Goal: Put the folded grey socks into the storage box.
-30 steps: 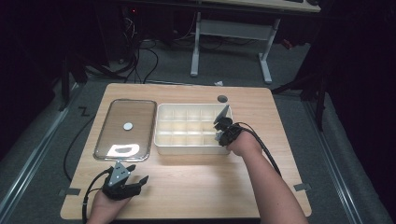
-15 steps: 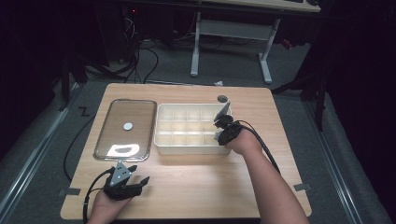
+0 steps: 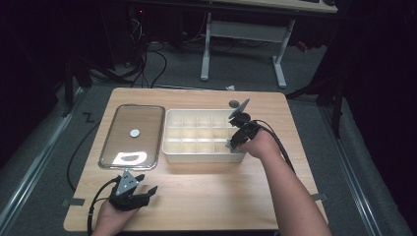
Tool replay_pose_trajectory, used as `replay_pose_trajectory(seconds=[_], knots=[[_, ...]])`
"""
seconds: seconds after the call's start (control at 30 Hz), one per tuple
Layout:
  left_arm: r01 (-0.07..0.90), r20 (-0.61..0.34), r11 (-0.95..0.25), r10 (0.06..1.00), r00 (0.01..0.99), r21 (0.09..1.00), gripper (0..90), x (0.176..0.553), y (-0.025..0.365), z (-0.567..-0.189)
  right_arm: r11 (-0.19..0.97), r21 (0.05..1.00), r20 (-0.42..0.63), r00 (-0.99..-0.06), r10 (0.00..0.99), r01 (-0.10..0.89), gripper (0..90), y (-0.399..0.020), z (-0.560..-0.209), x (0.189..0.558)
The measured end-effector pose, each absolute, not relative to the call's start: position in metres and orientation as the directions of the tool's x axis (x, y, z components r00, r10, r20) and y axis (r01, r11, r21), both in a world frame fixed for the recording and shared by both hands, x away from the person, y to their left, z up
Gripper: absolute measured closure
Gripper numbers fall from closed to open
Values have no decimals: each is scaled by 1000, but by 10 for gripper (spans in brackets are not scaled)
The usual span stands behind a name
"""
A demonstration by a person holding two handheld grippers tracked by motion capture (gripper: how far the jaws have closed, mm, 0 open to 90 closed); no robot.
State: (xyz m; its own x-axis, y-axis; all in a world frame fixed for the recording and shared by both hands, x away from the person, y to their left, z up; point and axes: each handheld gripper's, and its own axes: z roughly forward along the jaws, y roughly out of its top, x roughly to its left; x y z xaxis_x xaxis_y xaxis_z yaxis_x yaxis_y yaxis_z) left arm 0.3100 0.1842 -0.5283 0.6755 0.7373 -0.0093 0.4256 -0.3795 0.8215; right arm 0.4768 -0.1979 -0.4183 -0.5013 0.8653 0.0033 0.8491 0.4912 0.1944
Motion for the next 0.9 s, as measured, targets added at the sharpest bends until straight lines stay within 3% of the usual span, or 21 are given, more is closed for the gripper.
replay_pose_trajectory(seconds=[0.2, 0.37, 0.73, 0.9], knots=[[420, -1, -384, 737, 676, 822, 358, 309, 184, -528, 485, 216, -10, -495, 869, 847, 689, -193, -410, 479], [422, -1, -387, 736, 677, 820, 358, 309, 184, -528, 480, 210, -49, -481, 875, 852, 899, -188, -419, 484], [426, -5, -386, 737, 676, 818, 361, 309, 184, -529, 493, 102, -70, -488, 870, 864, 900, -185, -444, 486], [425, 0, -392, 735, 679, 816, 361, 309, 183, -529, 468, 71, -29, -468, 884, 881, 900, -189, -459, 490]])
